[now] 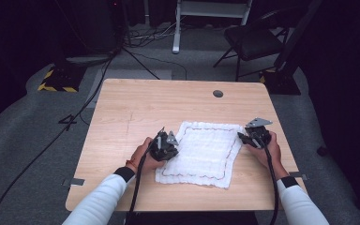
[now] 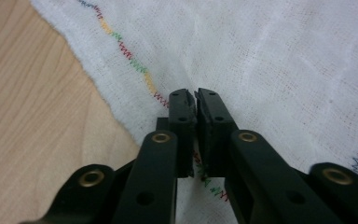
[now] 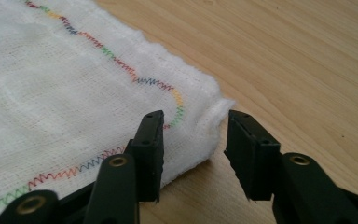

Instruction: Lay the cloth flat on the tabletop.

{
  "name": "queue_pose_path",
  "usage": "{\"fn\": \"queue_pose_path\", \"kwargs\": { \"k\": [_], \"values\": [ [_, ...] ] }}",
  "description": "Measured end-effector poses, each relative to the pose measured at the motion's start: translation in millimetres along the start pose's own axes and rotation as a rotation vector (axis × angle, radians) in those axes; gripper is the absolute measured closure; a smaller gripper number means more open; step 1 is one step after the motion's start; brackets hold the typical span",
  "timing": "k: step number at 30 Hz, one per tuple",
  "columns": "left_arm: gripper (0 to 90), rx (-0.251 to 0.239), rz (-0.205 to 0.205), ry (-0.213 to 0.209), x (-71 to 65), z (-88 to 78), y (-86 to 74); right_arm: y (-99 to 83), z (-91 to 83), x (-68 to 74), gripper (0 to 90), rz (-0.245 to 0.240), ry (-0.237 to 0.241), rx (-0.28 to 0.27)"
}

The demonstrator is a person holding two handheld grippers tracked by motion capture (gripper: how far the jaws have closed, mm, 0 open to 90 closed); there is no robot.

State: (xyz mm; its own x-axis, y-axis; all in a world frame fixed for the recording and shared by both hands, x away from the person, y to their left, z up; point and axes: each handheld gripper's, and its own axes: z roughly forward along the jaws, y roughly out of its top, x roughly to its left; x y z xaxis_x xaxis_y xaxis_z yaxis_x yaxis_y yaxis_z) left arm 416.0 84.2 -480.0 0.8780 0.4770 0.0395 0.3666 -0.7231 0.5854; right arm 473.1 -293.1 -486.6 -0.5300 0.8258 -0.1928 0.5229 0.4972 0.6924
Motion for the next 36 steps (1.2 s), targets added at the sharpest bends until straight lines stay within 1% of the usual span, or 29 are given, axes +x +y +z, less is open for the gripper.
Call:
{"fn": "queue_pose_path", "kwargs": {
  "k": [1,2,3,4,5,6,7,9,10,11,12,13,14,15,16,17,18,19,21,23,24,26,27,28,29,31,33,34,36],
  "values": [
    [70.1,-0.019,-0.009,0.011,1.1,-0.9,1.3,1.3,2.0,-2.5,52.1,0.032,0.01,0.012],
    [65.6,-0.036,-0.012,0.02,2.8,-1.2,3.0,2.4,3.7,-4.8,51.7,0.053,0.019,0.011],
    [60.4,-0.053,-0.048,0.017,6.5,-0.9,7.7,3.4,4.6,-6.3,50.6,0.067,0.031,0.006],
    [50.7,-0.074,-0.072,0.022,10.7,0.2,12.7,5.2,5.9,-7.7,50.5,0.073,0.035,-0.006],
    [43.1,-0.083,-0.077,0.039,14.2,1.6,17.2,6.5,7.0,-7.5,50.5,0.065,0.025,-0.016],
    [39.2,-0.089,-0.092,0.07,21.0,4.6,25.3,7.8,8.6,-7.7,48.8,0.066,0.021,-0.008],
    [36.1,-0.103,-0.109,0.077,25.7,7.2,29.8,9.8,12.7,-9.7,46.7,0.093,0.041,0.015],
    [33.1,-0.118,-0.151,0.092,41.4,17.3,41.7,11.5,17.6,-12.3,47.0,0.118,0.056,0.031],
    [33.1,-0.115,-0.168,0.097,46.1,21.5,45.2,11.9,20.1,-12.3,47.6,0.12,0.056,0.024],
    [33.1,-0.103,-0.171,0.098,53.3,28.4,49.7,12.1,21.4,-11.9,48.4,0.122,0.058,0.022],
    [33.3,-0.092,-0.177,0.115,57.7,34.2,52.6,12.2,22.7,-11.6,51.0,0.129,0.068,0.012],
    [34.4,-0.082,-0.198,0.111,61.7,39.6,54.8,12.2,23.3,-11.8,53.6,0.133,0.084,0.007],
    [35.8,-0.074,-0.202,0.105,64.8,44.8,56.4,12.2,23.7,-12.4,55.8,0.13,0.098,0.004],
    [35.9,-0.061,-0.203,0.117,67.0,49.6,57.4,12.1,24.0,-13.0,58.6,0.13,0.11,0.003],
    [37.1,-0.054,-0.217,0.117,69.1,54.0,57.6,11.8,24.4,-13.8,63.0,0.131,0.129,-0.002],
    [39.9,-0.05,-0.222,0.101,71.2,56.4,57.5,11.5,24.8,-14.3,67.6,0.135,0.146,-0.006],
    [40.4,-0.066,-0.232,0.076,73.7,57.8,57.1,11.5,25.0,-14.1,70.1,0.136,0.156,-0.009],
    [44.2,-0.076,-0.232,0.07,74.6,57.9,56.9,12.1,24.9,-13.5,74.0,0.131,0.166,-0.008],
    [58.3,-0.087,-0.207,0.039,76.0,57.6,56.8,14.0,25.0,-12.4,81.0,0.125,0.176,0.001],
    [72.9,-0.085,-0.188,0.026,76.4,56.8,56.8,17.7,24.8,-10.8,84.2,0.105,0.158,0.008],
    [76.2,-0.082,-0.181,0.025,76.2,56.4,57.0,18.9,24.5,-10.2,84.6,0.095,0.153,0.007],
    [82.7,-0.074,-0.158,0.053,74.4,53.7,58.6,22.6,22.6,-9.3,85.2,0.089,0.146,-0.01],
    [83.5,-0.084,-0.151,0.057,75.1,50.4,59.2,24.4,21.1,-9.1,85.3,0.086,0.145,-0.018],
    [84.0,-0.097,-0.151,0.068,75.4,45.7,59.9,27.1,18.6,-9.0,85.4,0.081,0.139,-0.032],
    [84.4,-0.124,-0.144,0.085,76.7,39.1,60.7,30.5,15.7,-9.2,85.5,0.078,0.133,-0.045],
    [84.6,-0.151,-0.143,0.098,79.9,25.8,62.2,40.1,7.9,-9.1,85.5,0.071,0.131,-0.087],
    [84.7,-0.174,-0.137,0.134,82.7,12.2,63.8,50.6,1.6,-7.9,85.5,0.058,0.126,-0.113],
    [84.8,-0.189,-0.135,0.144,84.6,5.4,64.2,56.1,-1.2,-7.2,85.6,0.047,0.121,-0.126],
    [84.9,-0.222,-0.142,0.176,88.4,-7.3,64.4,66.8,-6.3,-5.8,85.6,0.034,0.113,-0.153]
  ]
}}
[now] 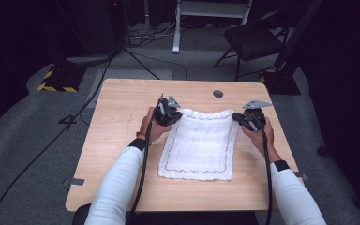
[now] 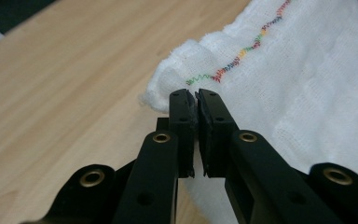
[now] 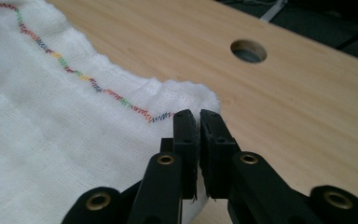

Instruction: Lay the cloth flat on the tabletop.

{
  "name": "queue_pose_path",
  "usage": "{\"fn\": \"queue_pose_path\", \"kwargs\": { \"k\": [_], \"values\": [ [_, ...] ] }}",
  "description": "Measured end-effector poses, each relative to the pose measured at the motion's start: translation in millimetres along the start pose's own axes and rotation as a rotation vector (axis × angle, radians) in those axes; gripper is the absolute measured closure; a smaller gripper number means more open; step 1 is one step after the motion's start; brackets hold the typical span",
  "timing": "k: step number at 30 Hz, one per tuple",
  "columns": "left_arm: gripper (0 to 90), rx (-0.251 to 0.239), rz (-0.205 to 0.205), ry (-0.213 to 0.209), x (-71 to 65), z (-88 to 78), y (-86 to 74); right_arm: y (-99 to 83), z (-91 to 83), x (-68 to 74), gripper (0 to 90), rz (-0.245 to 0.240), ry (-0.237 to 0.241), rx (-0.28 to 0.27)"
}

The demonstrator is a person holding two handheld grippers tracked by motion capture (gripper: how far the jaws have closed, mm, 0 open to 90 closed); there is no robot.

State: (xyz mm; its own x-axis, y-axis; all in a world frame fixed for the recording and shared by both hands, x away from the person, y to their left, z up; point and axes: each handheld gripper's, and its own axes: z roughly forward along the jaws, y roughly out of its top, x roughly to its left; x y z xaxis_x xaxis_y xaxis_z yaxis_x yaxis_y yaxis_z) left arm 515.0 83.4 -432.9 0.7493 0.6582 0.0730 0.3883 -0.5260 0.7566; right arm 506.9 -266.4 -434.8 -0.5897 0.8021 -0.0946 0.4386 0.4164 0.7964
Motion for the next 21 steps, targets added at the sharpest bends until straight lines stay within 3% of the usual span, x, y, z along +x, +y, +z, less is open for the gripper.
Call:
{"fn": "queue_pose_path", "kwargs": {
  "k": [4,8,10,12,16,21],
  "values": [
    [84.8,-0.04,-0.006,0.055,8.6,-14.8,3.3,20.4,0.6,4.6,85.7,-0.026,-0.019,-0.031],
    [84.5,-0.056,-0.038,0.1,14.8,-19.3,2.3,37.5,11.3,11.8,85.0,-0.057,-0.04,-0.031],
    [77.5,-0.033,-0.071,0.136,18.5,-16.3,-0.6,42.8,18.4,15.9,77.1,-0.056,-0.076,-0.036],
    [69.1,-0.028,-0.096,0.117,20.4,-14.5,-6.2,44.7,23.3,18.8,72.5,-0.058,-0.085,-0.031],
    [55.4,0.021,-0.052,0.093,11.5,-13.8,-19.7,35.8,23.7,22.6,67.0,-0.062,-0.031,0.002],
    [43.3,0.075,0.007,-0.013,-11.7,-19.3,-47.4,2.3,12.9,32.5,61.9,-0.085,0.098,0.049]
  ]
}}
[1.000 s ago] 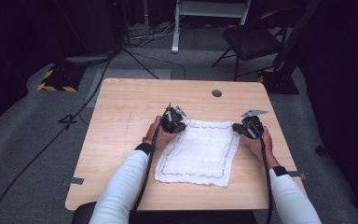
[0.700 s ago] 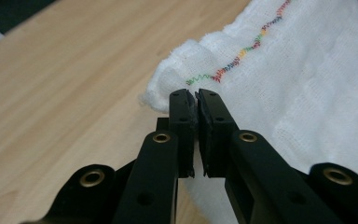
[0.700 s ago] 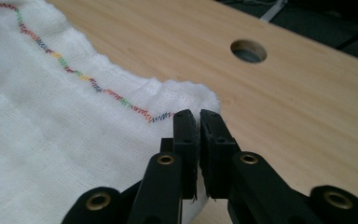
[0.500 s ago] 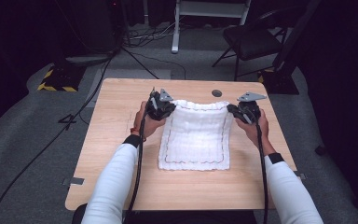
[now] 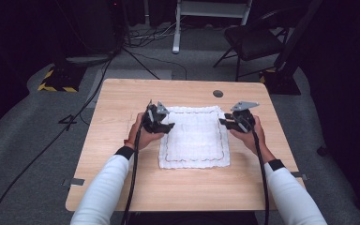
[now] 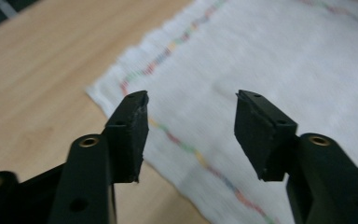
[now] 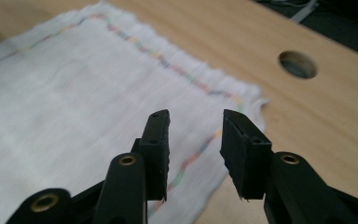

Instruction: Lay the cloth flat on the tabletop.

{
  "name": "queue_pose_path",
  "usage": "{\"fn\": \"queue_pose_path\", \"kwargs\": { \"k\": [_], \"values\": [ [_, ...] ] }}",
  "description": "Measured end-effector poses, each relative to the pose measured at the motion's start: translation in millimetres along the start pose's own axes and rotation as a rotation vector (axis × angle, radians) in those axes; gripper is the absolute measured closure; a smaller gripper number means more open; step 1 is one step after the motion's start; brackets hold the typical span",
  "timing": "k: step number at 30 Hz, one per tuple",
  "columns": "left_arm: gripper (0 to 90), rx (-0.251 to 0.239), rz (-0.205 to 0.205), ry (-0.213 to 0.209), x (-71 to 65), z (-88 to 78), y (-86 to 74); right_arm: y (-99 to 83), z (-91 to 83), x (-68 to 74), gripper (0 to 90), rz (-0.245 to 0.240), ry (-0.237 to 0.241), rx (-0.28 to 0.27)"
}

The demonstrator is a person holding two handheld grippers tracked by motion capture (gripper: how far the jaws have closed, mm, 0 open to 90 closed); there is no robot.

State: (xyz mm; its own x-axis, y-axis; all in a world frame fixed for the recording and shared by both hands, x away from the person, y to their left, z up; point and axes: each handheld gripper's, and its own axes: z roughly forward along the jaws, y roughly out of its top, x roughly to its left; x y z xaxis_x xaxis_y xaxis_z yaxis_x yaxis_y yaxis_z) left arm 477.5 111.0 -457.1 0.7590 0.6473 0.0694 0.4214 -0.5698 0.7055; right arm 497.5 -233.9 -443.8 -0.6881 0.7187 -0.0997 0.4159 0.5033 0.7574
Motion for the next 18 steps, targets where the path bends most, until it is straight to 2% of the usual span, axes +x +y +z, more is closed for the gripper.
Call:
{"fn": "queue_pose_path", "kwargs": {
  "k": [3,4,6,8,12,13,16,18],
  "values": [
    [39.1,0.038,0.021,-0.046,-14.1,-3.4,-16.1,-22.3,-6.6,10.3,60.4,-0.012,0.069,0.032],
    [37.3,0.053,0.031,-0.047,-17.2,-5.1,-18.5,-32.5,-10.1,15.0,59.5,-0.016,0.098,0.043],
    [36.1,0.049,0.028,-0.07,-24.9,-9.4,-25.3,-45.8,-14.5,21.6,58.4,-0.031,0.131,0.059],
    [35.6,0.065,0.03,-0.085,-31.4,-12.6,-30.5,-57.0,-18.0,28.6,55.3,-0.054,0.144,0.084],
    [32.9,0.073,0.029,-0.11,-40.8,-16.4,-43.4,-72.5,-24.5,40.5,53.7,-0.095,0.14,0.121],
    [32.7,0.084,0.028,-0.116,-42.3,-16.3,-45.5,-76.2,-27.8,42.2,53.9,-0.101,0.136,0.111],
    [33.0,0.132,0.024,-0.135,-47.4,-13.4,-53.3,-82.3,-34.5,42.7,53.8,-0.091,0.138,0.112],
    [34.4,0.121,-0.003,-0.151,-49.4,-15.4,-56.7,-85.4,-38.9,42.7,53.8,-0.087,0.137,0.12]
  ]
}}
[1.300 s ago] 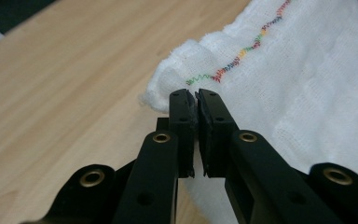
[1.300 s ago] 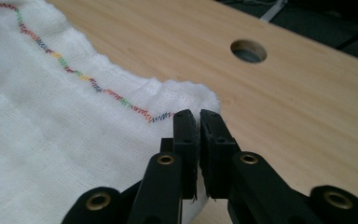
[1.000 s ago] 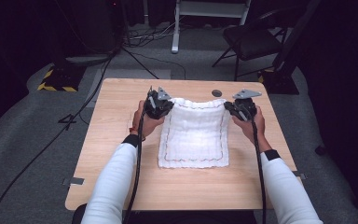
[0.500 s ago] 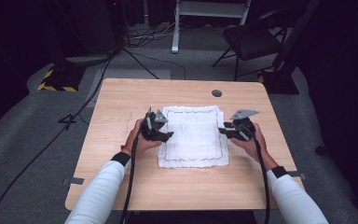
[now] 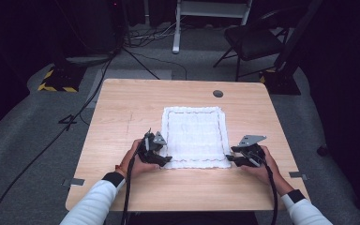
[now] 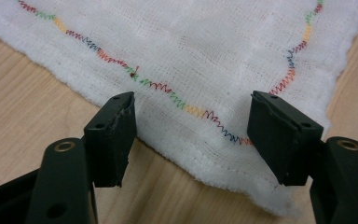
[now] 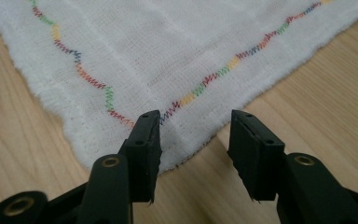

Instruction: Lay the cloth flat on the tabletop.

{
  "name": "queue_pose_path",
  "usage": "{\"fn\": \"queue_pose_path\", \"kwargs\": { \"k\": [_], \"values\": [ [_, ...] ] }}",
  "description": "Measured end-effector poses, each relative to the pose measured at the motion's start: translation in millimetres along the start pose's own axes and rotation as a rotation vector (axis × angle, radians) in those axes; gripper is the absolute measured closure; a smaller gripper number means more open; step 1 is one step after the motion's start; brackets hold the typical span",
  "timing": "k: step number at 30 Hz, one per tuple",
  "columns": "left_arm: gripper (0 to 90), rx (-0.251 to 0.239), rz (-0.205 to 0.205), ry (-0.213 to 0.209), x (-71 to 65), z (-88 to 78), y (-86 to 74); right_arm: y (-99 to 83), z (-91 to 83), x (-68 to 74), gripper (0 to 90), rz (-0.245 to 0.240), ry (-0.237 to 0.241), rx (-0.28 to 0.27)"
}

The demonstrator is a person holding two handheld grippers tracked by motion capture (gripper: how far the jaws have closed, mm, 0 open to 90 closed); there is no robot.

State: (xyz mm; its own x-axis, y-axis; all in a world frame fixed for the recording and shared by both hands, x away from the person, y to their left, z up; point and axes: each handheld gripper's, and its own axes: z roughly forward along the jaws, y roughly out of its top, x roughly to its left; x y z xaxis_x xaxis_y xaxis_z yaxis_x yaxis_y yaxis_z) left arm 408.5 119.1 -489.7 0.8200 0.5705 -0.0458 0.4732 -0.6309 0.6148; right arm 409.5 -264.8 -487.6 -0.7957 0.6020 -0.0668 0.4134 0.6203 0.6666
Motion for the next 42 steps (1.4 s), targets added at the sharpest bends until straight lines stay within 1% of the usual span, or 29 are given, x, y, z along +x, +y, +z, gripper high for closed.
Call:
{"fn": "queue_pose_path", "kwargs": {
  "k": [1,3,5,7,9,11,13,14,16,18,20,21,22,24,25,27,28,29,31,32,33,34,37,38,41,42],
  "values": [
    [33.2,0.005,0.0,-0.008,-1.9,-1.2,-0.9,-3.1,-3.2,1.0,53.6,0.003,0.001,0.004],
    [33.3,-0.01,0.012,0.003,-7.5,-1.6,-4.3,-8.3,-8.4,3.0,53.6,-0.002,-0.012,0.008],
    [34.4,-0.007,0.017,0.003,-13.0,-3.0,-6.1,-13.2,-12.9,4.3,53.2,0.007,-0.019,0.007],
    [34.5,-0.002,0.028,0.0,-19.2,-4.5,-8.0,-17.5,-17.3,5.3,52.6,0.002,-0.035,0.025],
    [35.0,0.0,0.025,-0.003,-22.7,-6.5,-10.6,-21.7,-21.5,4.3,52.2,0.006,-0.041,0.03],
    [34.5,0.004,0.028,-0.001,-24.4,-9.1,-12.9,-26.2,-25.4,3.7,50.5,0.021,-0.042,0.03],
    [31.4,-0.001,0.034,-0.001,-24.3,-12.8,-14.1,-27.3,-27.5,4.1,48.2,0.016,-0.049,0.032],
    [28.0,-0.012,0.032,0.002,-24.0,-14.3,-14.2,-26.3,-29.6,5.3,48.2,0.014,-0.045,0.012],
    [26.6,-0.029,0.03,0.008,-20.9,-16.9,-12.4,-21.4,-32.4,7.6,47.2,0.014,-0.037,-0.025],
    [24.6,-0.051,0.019,0.018,-14.7,-18.9,-9.0,-11.4,-33.2,13.3,46.3,-0.002,-0.019,-0.07],
    [23.9,-0.063,0.014,0.031,-7.1,-19.3,-4.4,-1.6,-30.2,20.9,44.3,-0.028,-0.001,-0.09],
    [23.2,-0.07,0.017,0.045,-2.8,-19.0,-1.4,2.1,-28.1,24.2,43.1,-0.038,0.004,-0.095],
    [23.0,-0.08,0.009,0.06,1.7,-18.5,1.8,7.1,-24.7,28.7,42.5,-0.051,0.011,-0.099],
    [22.9,-0.088,-0.002,0.087,12.4,-16.5,9.7,17.9,-16.6,37.9,41.8,-0.072,0.034,-0.108],
    [22.9,-0.101,-0.008,0.113,19.2,-14.5,14.5,23.7,-11.6,42.7,41.4,-0.089,0.044,-0.109],
    [23.0,-0.108,-0.028,0.129,29.5,-11.5,21.8,36.3,-0.6,54.2,41.2,-0.118,0.077,-0.121],
    [22.9,-0.108,-0.036,0.145,36.3,-8.3,27.1,40.5,3.2,58.1,40.8,-0.125,0.09,-0.121],
    [22.8,-0.115,-0.038,0.16,41.6,-5.5,31.0,47.2,10.0,64.5,41.0,-0.14,0.112,-0.125],
    [22.8,-0.115,-0.048,0.187,52.7,0.6,38.5,57.1,21.3,74.9,41.5,-0.168,0.133,-0.125],
    [22.9,-0.114,-0.057,0.191,59.1,3.7,42.1,61.7,27.2,80.1,41.8,-0.176,0.147,-0.125],
    [22.9,-0.118,-0.073,0.203,64.8,7.2,45.1,66.5,32.9,85.4,42.3,-0.188,0.157,-0.124],
    [22.9,-0.112,-0.085,0.211,71.5,10.2,48.0,70.8,38.0,91.0,43.4,-0.202,0.167,-0.128],
    [22.9,-0.1,-0.145,0.25,89.2,20.1,54.5,82.1,52.8,107.6,44.1,-0.235,0.206,-0.123],
    [22.9,-0.1,-0.172,0.252,94.5,23.3,55.6,85.2,57.4,113.8,44.3,-0.245,0.22,-0.121],
    [22.9,-0.106,-0.228,0.266,105.4,32.9,56.2,92.7,70.1,131.5,44.9,-0.286,0.249,-0.114],
    [22.9,-0.099,-0.237,0.262,108.1,34.6,56.1,94.5,73.3,136.8,44.9,-0.298,0.261,-0.113]
  ]
}}
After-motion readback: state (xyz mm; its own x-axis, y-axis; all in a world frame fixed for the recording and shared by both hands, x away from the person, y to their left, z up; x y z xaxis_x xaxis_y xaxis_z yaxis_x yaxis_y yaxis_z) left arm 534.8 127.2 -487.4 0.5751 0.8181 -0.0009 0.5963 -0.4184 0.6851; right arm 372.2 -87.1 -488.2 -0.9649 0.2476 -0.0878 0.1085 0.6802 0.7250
